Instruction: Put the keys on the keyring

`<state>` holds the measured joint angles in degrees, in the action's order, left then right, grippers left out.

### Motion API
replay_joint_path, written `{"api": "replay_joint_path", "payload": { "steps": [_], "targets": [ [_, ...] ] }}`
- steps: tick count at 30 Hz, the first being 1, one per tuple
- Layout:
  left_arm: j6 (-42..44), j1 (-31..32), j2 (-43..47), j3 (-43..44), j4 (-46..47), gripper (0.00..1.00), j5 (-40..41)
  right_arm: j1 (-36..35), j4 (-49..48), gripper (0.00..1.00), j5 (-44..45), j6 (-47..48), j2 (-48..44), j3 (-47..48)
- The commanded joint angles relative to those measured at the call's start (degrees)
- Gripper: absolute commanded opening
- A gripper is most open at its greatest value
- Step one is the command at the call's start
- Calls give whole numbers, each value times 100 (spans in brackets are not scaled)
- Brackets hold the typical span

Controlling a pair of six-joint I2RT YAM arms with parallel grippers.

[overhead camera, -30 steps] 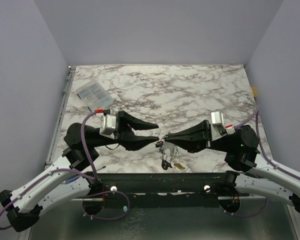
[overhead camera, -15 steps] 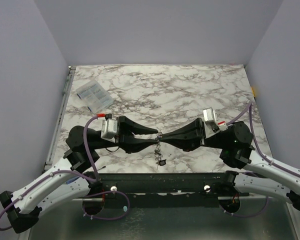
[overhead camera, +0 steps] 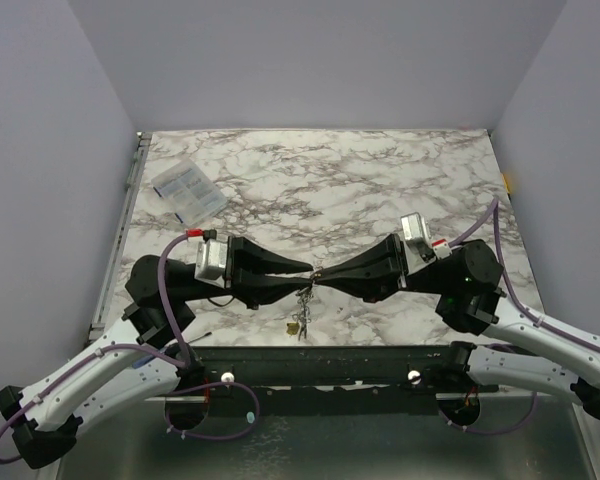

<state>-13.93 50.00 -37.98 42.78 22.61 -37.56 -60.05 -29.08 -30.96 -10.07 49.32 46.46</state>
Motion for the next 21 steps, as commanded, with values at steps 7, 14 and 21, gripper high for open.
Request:
{"api": "replay_joint_path", "payload": {
  "steps": [7, 14, 21],
  "targets": [
    [-197, 12, -131, -15, 116, 23, -177, -29, -447, 1, -120, -85, 12, 280],
    [-306, 12, -186, -59, 231, 18, -237, -24, -553, 1, -150, -107, 112, 298],
    [-596, 16, -330, -81, 521, 0, -256, -24, -613, 1, -250, -171, 217, 304]
  ]
}}
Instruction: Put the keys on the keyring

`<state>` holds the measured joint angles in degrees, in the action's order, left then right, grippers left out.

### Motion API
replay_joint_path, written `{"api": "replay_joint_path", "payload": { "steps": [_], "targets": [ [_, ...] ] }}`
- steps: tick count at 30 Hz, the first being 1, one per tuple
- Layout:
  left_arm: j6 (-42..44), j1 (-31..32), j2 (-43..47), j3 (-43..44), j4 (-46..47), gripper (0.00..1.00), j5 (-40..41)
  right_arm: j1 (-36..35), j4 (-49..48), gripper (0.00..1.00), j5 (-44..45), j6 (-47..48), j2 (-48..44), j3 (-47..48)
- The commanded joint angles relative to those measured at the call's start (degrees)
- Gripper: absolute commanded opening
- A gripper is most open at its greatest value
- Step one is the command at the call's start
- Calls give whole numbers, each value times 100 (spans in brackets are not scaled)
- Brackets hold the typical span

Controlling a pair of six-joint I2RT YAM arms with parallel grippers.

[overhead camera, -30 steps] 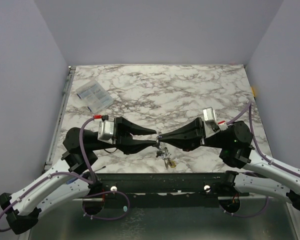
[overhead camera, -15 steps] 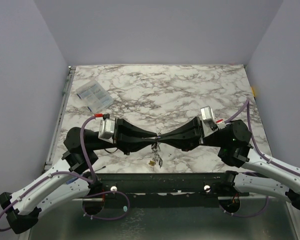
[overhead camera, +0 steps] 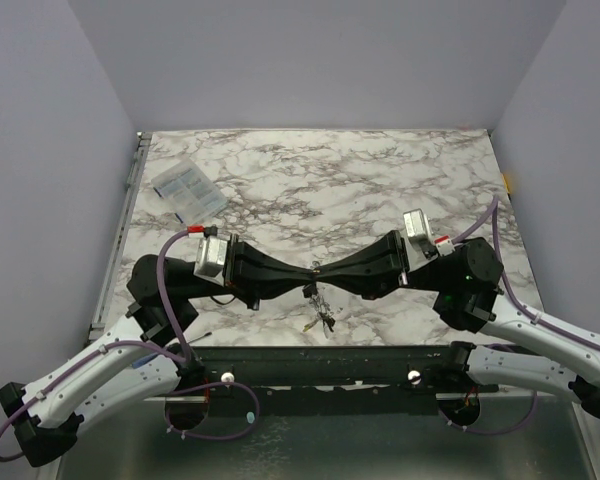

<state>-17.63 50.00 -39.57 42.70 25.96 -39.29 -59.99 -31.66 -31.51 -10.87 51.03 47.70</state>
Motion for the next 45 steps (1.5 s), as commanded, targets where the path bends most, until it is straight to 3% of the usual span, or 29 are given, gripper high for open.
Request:
{"api": "replay_joint_path", "payload": {
  "steps": [1, 10, 17, 26, 30, 34, 38, 45],
  "targets": [
    [-232, 15, -175, -64, 190, 0, -69, -34, -332, 1, -179, -96, 37, 164],
    [134, 9, -76, -59, -408, 0, 587, -27, 358, 3, 185, -25, -305, 90],
    [315, 10, -86, 67, -699, 0, 659, -34, 947, 27, 234, 133, -311, 318],
    [455, 11, 2, 134, -1048, 0, 870, -35, 1788, 45, 490, 543, -458, 651],
    [528, 14, 15, 131, -1171, 0, 887, -31, 2989, 56, 865, 1189, -415, 1283],
    [679, 10, -30, 168, -1439, 0, 879, -29, 5297, 61, 1263, 2059, 88, 2467],
    [805, 3, -73, 199, -1674, 0, 902, -31, 6917, 65, 1378, 2638, 621, 3415],
    [922, 11, -178, 230, -1885, 0, 903, -31, 8026, 66, 1501, 2985, 1024, 3944]
  ]
}}
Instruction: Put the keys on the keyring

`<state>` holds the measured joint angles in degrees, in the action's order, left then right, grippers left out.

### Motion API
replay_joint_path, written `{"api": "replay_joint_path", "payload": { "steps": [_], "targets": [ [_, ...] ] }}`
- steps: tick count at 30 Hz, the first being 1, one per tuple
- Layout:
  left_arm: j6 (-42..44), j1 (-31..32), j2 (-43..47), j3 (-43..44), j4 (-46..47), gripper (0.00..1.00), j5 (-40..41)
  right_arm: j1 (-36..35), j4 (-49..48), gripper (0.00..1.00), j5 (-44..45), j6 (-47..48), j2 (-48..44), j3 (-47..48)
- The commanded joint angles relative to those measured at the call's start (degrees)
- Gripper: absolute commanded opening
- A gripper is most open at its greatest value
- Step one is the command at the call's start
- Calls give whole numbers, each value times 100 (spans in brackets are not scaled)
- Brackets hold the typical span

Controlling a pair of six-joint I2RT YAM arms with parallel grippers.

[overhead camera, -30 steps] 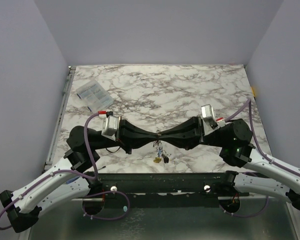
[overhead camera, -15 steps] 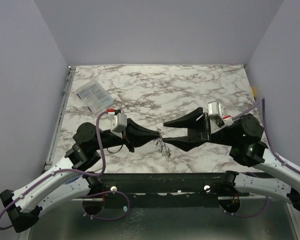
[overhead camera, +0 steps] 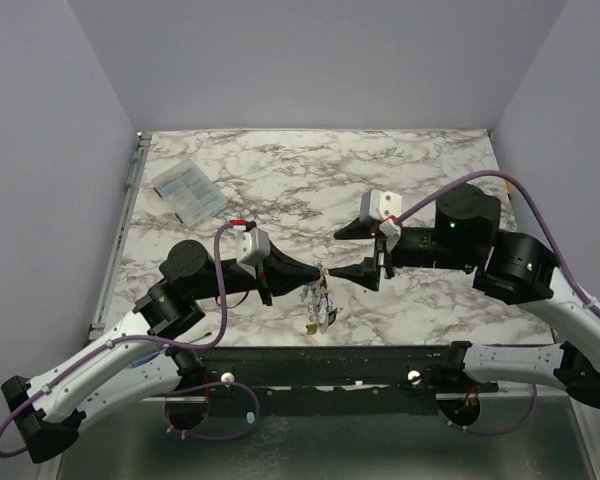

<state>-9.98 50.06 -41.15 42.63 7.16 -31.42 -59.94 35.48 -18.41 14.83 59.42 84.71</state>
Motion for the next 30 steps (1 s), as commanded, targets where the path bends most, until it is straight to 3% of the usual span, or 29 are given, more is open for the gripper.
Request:
{"api": "replay_joint_path", "payload": {
  "steps": [1, 7, 30],
  "targets": [
    [165, 2, -37, 241, -23, 0, 118, -35, 1434, 66, 199, 442, 253, 310],
    [190, 5, -93, 223, -75, 0, 137, -37, 1636, 57, 221, 598, 498, 459],
    [193, 4, -236, 244, -27, 0, 40, -40, 1619, 45, 334, 731, 911, 337]
  ]
}}
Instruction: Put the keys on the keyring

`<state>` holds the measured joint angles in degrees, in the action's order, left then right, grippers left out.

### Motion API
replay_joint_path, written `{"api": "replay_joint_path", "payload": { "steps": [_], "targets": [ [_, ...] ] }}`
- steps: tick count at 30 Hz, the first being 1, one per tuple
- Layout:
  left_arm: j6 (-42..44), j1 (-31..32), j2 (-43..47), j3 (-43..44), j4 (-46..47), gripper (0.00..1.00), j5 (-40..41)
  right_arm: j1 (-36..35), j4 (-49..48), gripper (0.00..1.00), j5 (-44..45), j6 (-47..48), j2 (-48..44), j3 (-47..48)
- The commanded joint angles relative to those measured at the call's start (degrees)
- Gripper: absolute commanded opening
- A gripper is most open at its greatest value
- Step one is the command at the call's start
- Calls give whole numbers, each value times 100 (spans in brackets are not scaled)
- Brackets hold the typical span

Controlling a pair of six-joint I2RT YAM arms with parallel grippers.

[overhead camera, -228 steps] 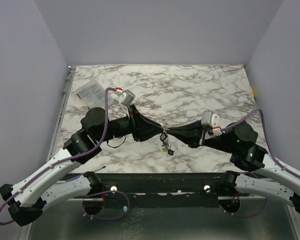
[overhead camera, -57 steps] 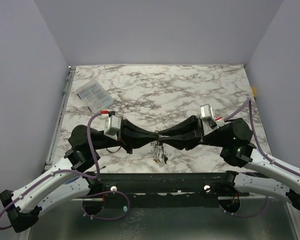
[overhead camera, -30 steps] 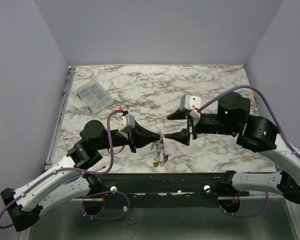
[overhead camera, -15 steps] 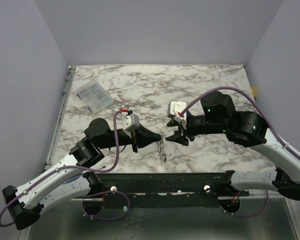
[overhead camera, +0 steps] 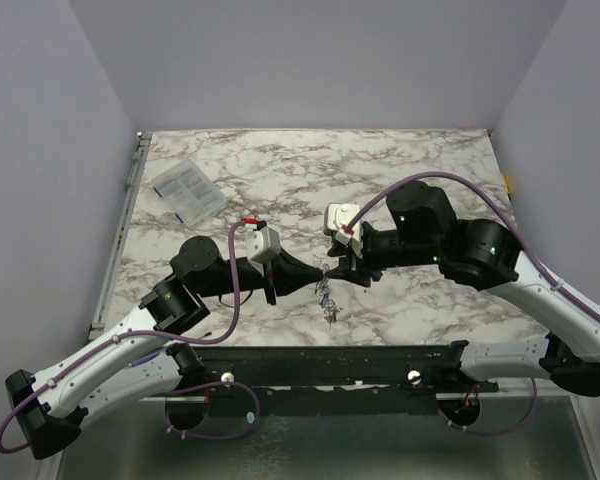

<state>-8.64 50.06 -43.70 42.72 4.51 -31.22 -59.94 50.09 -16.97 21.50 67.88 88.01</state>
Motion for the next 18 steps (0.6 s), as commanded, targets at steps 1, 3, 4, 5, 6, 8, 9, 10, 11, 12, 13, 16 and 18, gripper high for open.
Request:
{"api": "replay_joint_path", "payload": {
  "steps": [1, 3, 4, 5, 6, 8, 9, 10, 11, 12, 13, 16, 18],
  "targets": [
    [56, 6, 21, 233, 242, 0, 20, -36, 162, 44, 232, 70, 78, -14],
    [47, -1, 12, 232, 240, 0, 14, -36, 169, 43, 256, 78, 97, -49],
    [34, -2, 11, 229, 243, 0, 8, -35, 178, 42, 250, 75, 110, -64],
    [22, -2, 12, 222, 236, 0, 3, -35, 185, 42, 247, 72, 124, -77],
    [29, 1, 15, 223, 237, 0, 7, -38, 198, 42, 235, 63, 141, -80],
    [28, 3, 28, 231, 237, 0, -2, -35, 220, 41, 227, 59, 154, -86],
    [25, 2, 28, 235, 235, 0, -5, -35, 221, 40, 221, 57, 161, -90],
    [29, 3, 31, 237, 236, 0, -14, -35, 221, 39, 216, 56, 164, -92],
    [29, -3, 29, 241, 238, 0, -22, -35, 226, 38, 203, 61, 170, -91],
    [25, 5, 26, 237, 235, 0, -24, -37, 229, 36, 185, 58, 175, -89],
    [22, 0, 25, 242, 241, 0, -32, -39, 247, 34, 174, 57, 193, -71],
    [20, 5, 22, 237, 236, 0, -40, -35, 299, 28, 104, 59, 261, -39],
    [21, 1, 22, 242, 239, 0, -41, -33, 315, 23, 57, 58, 290, -31]
  ]
}}
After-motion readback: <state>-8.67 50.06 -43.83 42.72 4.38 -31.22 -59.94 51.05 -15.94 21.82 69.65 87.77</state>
